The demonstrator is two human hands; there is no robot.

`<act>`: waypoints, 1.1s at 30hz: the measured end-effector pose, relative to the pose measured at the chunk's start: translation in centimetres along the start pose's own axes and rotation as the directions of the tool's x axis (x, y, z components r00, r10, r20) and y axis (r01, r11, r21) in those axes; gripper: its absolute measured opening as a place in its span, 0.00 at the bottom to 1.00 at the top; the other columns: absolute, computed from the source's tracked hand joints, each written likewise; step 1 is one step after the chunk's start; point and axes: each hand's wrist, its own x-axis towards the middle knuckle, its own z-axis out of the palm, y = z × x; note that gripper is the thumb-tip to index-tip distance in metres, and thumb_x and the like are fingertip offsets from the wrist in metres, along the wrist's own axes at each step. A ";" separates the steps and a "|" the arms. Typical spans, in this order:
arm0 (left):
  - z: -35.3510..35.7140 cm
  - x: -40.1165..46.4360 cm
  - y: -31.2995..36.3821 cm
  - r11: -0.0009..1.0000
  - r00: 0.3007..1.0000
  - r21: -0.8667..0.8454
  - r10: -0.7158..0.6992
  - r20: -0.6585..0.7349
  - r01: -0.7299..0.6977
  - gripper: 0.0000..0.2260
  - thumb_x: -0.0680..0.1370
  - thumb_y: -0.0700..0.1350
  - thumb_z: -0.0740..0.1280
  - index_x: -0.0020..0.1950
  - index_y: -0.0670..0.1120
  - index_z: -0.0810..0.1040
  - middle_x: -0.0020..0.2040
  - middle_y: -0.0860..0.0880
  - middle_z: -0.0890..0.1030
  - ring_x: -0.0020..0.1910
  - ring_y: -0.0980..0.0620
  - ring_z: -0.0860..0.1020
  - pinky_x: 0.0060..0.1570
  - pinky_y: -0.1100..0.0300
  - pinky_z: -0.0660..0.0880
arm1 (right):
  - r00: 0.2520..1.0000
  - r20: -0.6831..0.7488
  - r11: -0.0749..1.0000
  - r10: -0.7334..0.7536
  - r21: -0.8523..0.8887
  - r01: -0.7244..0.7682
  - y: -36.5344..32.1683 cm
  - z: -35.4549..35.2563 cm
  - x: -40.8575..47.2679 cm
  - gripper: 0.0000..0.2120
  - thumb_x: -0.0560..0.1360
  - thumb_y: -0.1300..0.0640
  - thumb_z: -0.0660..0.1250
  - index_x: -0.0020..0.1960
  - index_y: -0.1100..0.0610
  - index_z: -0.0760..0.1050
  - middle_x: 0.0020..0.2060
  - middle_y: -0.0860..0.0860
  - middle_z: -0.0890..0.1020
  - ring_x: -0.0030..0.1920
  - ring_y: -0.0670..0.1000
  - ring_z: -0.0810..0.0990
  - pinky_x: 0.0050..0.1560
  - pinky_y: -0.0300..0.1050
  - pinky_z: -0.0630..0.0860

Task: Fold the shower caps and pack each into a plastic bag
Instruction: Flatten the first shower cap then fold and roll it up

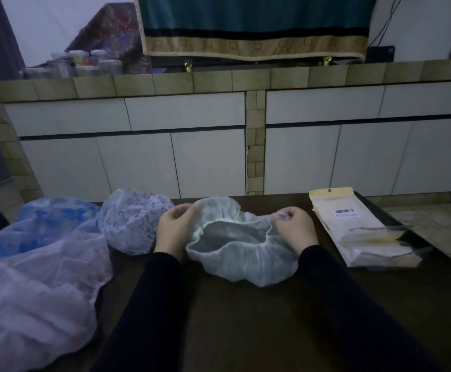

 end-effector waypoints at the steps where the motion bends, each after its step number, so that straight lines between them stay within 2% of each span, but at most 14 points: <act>1: 0.1 0.3 -0.3 1.000 0.999 -0.025 -0.011 -0.032 0.010 0.12 0.74 0.49 0.71 0.55 0.45 0.81 0.48 0.48 0.84 0.47 0.51 0.82 0.44 0.58 0.78 | 0.999 -0.044 1.000 0.006 -0.026 -0.007 0.2 0.0 0.0 0.07 0.79 0.59 0.60 0.55 0.56 0.74 0.53 0.53 0.78 0.50 0.49 0.74 0.49 0.43 0.69; 5: 0.3 0.3 -0.6 0.991 0.983 0.097 0.107 -0.148 -0.093 0.12 0.79 0.49 0.65 0.61 0.48 0.75 0.55 0.50 0.79 0.55 0.49 0.78 0.58 0.51 0.75 | 0.979 -0.141 0.945 -0.148 -0.312 0.098 0.9 0.1 0.1 0.17 0.78 0.58 0.63 0.66 0.50 0.69 0.65 0.52 0.69 0.61 0.52 0.72 0.61 0.51 0.71; 7: 0.2 0.3 -0.9 0.983 0.989 0.174 0.082 -0.123 -0.060 0.13 0.78 0.50 0.64 0.62 0.52 0.73 0.56 0.50 0.77 0.52 0.48 0.78 0.52 0.49 0.76 | 0.929 -0.107 0.837 -0.355 -0.480 0.264 0.4 0.0 0.0 0.17 0.78 0.57 0.62 0.66 0.47 0.71 0.65 0.50 0.71 0.65 0.52 0.69 0.66 0.54 0.67; 9: 0.3 0.3 -1.7 0.983 0.998 0.172 -0.058 -0.018 0.061 0.19 0.74 0.53 0.65 0.63 0.51 0.72 0.57 0.48 0.78 0.49 0.47 0.79 0.45 0.50 0.78 | 0.888 0.037 0.778 -0.458 -0.467 0.421 0.1 0.1 0.0 0.14 0.79 0.56 0.61 0.62 0.46 0.74 0.63 0.47 0.74 0.64 0.49 0.70 0.67 0.53 0.67; 11: 0.7 -0.2 -1.8 0.960 0.987 0.270 -0.111 0.120 0.075 0.23 0.74 0.60 0.66 0.64 0.50 0.75 0.56 0.48 0.81 0.51 0.49 0.81 0.49 0.49 0.80 | 0.887 0.194 0.769 -0.418 -0.445 0.460 0.1 0.3 -0.1 0.13 0.78 0.56 0.62 0.61 0.46 0.75 0.62 0.45 0.76 0.62 0.47 0.72 0.67 0.53 0.68; 13: 1.2 -1.1 -1.6 0.973 0.964 0.204 -0.152 0.216 0.108 0.31 0.67 0.70 0.69 0.62 0.51 0.77 0.55 0.49 0.83 0.53 0.48 0.82 0.53 0.47 0.80 | 0.883 0.347 0.792 -0.316 -0.416 0.447 0.3 0.1 -0.4 0.16 0.76 0.56 0.64 0.63 0.45 0.74 0.62 0.43 0.76 0.61 0.46 0.75 0.66 0.51 0.71; 15: 1.7 -1.5 -1.8 0.975 0.957 0.196 -0.148 0.250 0.100 0.33 0.62 0.66 0.76 0.61 0.52 0.77 0.55 0.50 0.83 0.54 0.49 0.82 0.54 0.46 0.79 | 0.866 0.440 0.807 -0.238 -0.406 0.428 0.4 0.0 -0.7 0.20 0.75 0.57 0.65 0.64 0.43 0.74 0.61 0.42 0.77 0.61 0.45 0.76 0.64 0.46 0.73; 18: 1.7 -1.5 -2.2 0.968 0.962 0.234 -0.146 0.229 0.091 0.27 0.64 0.53 0.80 0.60 0.49 0.78 0.53 0.48 0.84 0.52 0.48 0.83 0.54 0.46 0.79 | 0.874 0.452 0.757 -0.178 -0.505 0.415 -0.1 -0.2 -1.2 0.22 0.74 0.56 0.64 0.67 0.43 0.72 0.63 0.43 0.77 0.61 0.46 0.75 0.64 0.47 0.72; 20: 1.3 -1.2 -1.9 0.949 0.992 0.316 -0.060 0.108 0.023 0.22 0.67 0.49 0.78 0.58 0.46 0.78 0.51 0.48 0.83 0.49 0.51 0.82 0.48 0.54 0.80 | 0.898 0.426 0.676 -0.110 -0.630 0.382 -0.6 -0.2 -1.5 0.21 0.74 0.52 0.64 0.67 0.43 0.71 0.63 0.45 0.76 0.62 0.49 0.75 0.67 0.52 0.68; 23: 0.2 -1.4 -0.9 0.868 0.989 0.493 0.118 -0.085 -0.061 0.19 0.70 0.47 0.76 0.58 0.47 0.77 0.50 0.52 0.78 0.46 0.56 0.76 0.38 0.68 0.70 | 0.935 0.353 0.582 -0.031 -0.755 0.304 -1.2 -0.4 -1.8 0.17 0.73 0.46 0.65 0.62 0.46 0.75 0.58 0.48 0.79 0.58 0.51 0.77 0.66 0.55 0.68; 26: -0.1 -1.5 -0.6 0.817 0.975 0.556 0.217 -0.049 -0.154 0.21 0.71 0.51 0.75 0.61 0.48 0.76 0.56 0.51 0.76 0.54 0.53 0.75 0.50 0.60 0.73 | 0.949 0.273 0.567 -0.158 -0.762 0.313 -1.5 -0.6 -1.8 0.13 0.75 0.42 0.62 0.51 0.49 0.77 0.45 0.46 0.81 0.48 0.50 0.79 0.59 0.54 0.73; 28: 0.1 -1.8 0.2 0.753 0.904 0.582 0.422 -0.065 -0.309 0.16 0.73 0.51 0.73 0.58 0.49 0.78 0.54 0.51 0.75 0.55 0.52 0.75 0.55 0.57 0.73 | 0.939 0.218 0.640 -0.267 -0.689 0.342 -1.4 -0.9 -1.6 0.10 0.76 0.45 0.61 0.47 0.50 0.76 0.43 0.47 0.80 0.45 0.50 0.79 0.56 0.51 0.75; 31: 0.9 -3.4 1.7 0.616 0.751 0.588 0.660 -0.021 -0.525 0.07 0.75 0.50 0.69 0.51 0.50 0.79 0.44 0.55 0.76 0.47 0.55 0.74 0.47 0.64 0.70 | 0.893 0.254 0.733 -0.372 -0.509 0.451 -0.9 -1.4 -1.2 0.06 0.77 0.55 0.63 0.51 0.51 0.78 0.47 0.46 0.79 0.47 0.47 0.78 0.54 0.46 0.76; 33: 1.4 -4.4 1.4 0.592 0.797 0.603 0.592 0.124 -0.534 0.11 0.74 0.56 0.68 0.52 0.52 0.79 0.46 0.56 0.77 0.47 0.58 0.75 0.48 0.61 0.72 | 0.874 0.356 0.765 -0.331 -0.441 0.469 -0.5 -1.3 -1.1 0.11 0.77 0.59 0.63 0.57 0.51 0.78 0.54 0.46 0.78 0.54 0.46 0.77 0.59 0.43 0.74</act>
